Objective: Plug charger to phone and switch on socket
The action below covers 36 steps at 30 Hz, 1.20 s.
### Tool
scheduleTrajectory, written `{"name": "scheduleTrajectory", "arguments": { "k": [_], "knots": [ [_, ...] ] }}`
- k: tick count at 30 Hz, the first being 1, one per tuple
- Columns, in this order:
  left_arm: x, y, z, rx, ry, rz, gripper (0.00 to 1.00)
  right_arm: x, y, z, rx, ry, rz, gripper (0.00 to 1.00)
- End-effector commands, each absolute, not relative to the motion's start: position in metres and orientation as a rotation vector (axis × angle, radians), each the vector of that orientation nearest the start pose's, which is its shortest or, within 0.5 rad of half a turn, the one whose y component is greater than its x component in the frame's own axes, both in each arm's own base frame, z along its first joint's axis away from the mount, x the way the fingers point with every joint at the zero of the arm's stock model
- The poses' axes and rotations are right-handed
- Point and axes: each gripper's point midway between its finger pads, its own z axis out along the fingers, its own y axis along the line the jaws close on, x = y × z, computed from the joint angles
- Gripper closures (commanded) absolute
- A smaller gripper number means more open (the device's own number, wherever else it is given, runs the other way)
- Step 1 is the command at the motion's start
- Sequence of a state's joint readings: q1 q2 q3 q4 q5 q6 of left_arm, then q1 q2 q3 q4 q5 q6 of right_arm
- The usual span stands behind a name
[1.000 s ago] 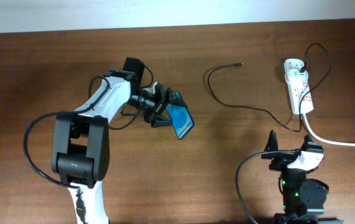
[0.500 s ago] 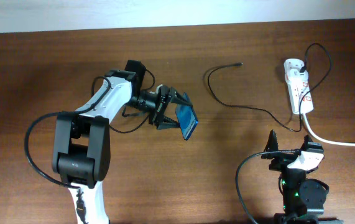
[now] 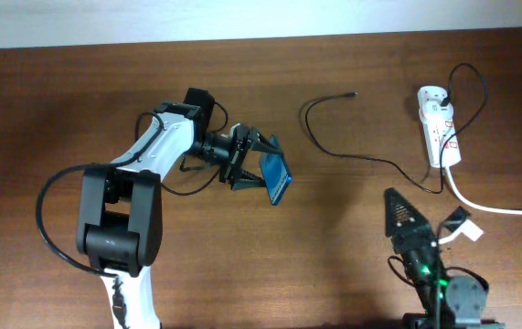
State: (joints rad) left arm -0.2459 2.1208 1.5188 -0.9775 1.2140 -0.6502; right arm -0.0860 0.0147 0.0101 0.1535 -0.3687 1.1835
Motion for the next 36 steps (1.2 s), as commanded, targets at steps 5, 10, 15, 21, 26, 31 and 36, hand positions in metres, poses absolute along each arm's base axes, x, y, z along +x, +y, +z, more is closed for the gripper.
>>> {"name": "scheduleTrajectory", "arguments": {
  "k": [5, 10, 15, 21, 26, 31, 36],
  "knots": [
    [0.349, -0.256, 0.121, 0.404, -2.200, 1.450, 0.31, 0.228, 0.043, 0.255, 0.377, 1.543, 0.835, 0.02],
    [0.349, -0.256, 0.121, 0.404, -2.200, 1.451, 0.31, 0.245, 0.045, 0.303, 0.414, 1.748, 0.792, 0.02],
    [0.349, -0.256, 0.121, 0.404, -2.200, 1.451, 0.30, 0.288, 0.136, 0.297, 0.241, 2.052, 0.902, 0.02],
    [0.349, -0.256, 0.121, 0.404, -2.200, 1.451, 0.29, 0.302, 0.206, 0.223, 0.142, 2.191, 0.525, 0.02],
    [0.349, -0.256, 0.121, 0.404, -2.196, 1.453, 0.28, 0.311, 0.226, 0.180, 0.099, 2.297, 0.489, 0.01],
    [0.349, -0.256, 0.122, 0.403, -2.192, 1.457, 0.27, 0.318, 0.241, 0.139, 0.073, 2.384, 0.467, 0.09],
    [0.349, -0.256, 0.122, 0.403, -2.191, 1.457, 0.27, 0.325, 0.246, 0.133, 0.077, 2.374, 0.467, 0.21]
  ]
}}
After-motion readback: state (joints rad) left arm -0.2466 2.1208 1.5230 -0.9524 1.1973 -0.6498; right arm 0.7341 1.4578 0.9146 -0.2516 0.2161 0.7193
